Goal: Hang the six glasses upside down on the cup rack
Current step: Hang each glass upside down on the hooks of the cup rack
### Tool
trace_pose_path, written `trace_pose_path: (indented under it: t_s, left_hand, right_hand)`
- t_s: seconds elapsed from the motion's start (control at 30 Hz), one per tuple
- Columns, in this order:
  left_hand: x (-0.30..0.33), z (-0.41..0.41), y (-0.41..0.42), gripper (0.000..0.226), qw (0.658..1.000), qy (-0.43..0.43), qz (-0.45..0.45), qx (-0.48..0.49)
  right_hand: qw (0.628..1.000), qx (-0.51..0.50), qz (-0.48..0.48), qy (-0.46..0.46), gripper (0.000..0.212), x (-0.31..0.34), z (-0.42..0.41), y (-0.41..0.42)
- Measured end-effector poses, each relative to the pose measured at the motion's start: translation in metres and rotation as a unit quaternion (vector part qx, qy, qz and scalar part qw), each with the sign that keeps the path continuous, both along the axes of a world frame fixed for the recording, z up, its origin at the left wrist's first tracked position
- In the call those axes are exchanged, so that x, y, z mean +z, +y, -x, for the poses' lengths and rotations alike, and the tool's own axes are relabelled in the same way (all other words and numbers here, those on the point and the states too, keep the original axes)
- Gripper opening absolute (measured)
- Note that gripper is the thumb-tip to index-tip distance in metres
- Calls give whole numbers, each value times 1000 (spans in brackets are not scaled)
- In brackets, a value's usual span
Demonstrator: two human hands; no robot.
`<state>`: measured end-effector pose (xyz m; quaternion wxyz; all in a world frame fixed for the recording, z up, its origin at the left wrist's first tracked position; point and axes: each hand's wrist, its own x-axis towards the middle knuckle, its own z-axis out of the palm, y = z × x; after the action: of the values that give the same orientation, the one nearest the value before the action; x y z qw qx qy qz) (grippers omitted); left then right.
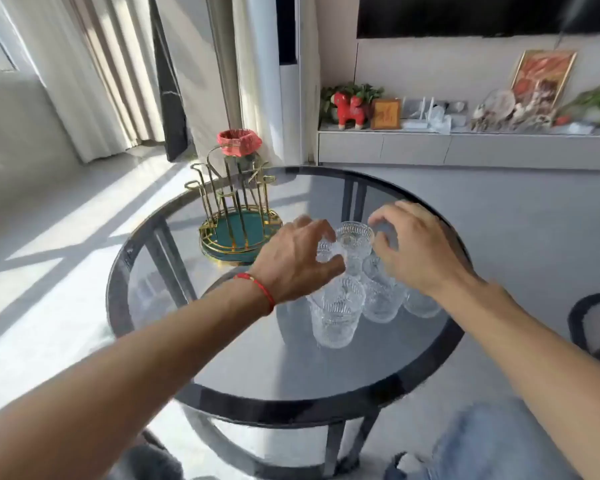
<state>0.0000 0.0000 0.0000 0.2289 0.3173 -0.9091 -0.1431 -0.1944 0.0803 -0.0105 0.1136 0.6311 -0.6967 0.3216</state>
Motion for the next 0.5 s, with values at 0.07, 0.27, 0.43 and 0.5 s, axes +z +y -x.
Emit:
trace_pose_path:
  t_s: [0.07, 0.27, 0.43, 0.5]
  left_hand:
    - [-11, -15, 21, 49, 1000, -15, -24, 7]
    - [-55, -21, 49, 77, 997, 13, -67, 24]
    - [-77, -14, 52, 84, 993, 84, -79, 33]
    - [-85, -13, 49, 85, 991, 104, -66, 45]
  right_hand:
    - [999, 24, 0, -29, 14, -7, -9, 30]
    - [985, 51, -125, -111, 19, -57, -22, 71]
    - [957, 85, -233, -150, 56, -77, -39, 72]
    - [958, 80, -234, -146, 61, -77, -37, 68]
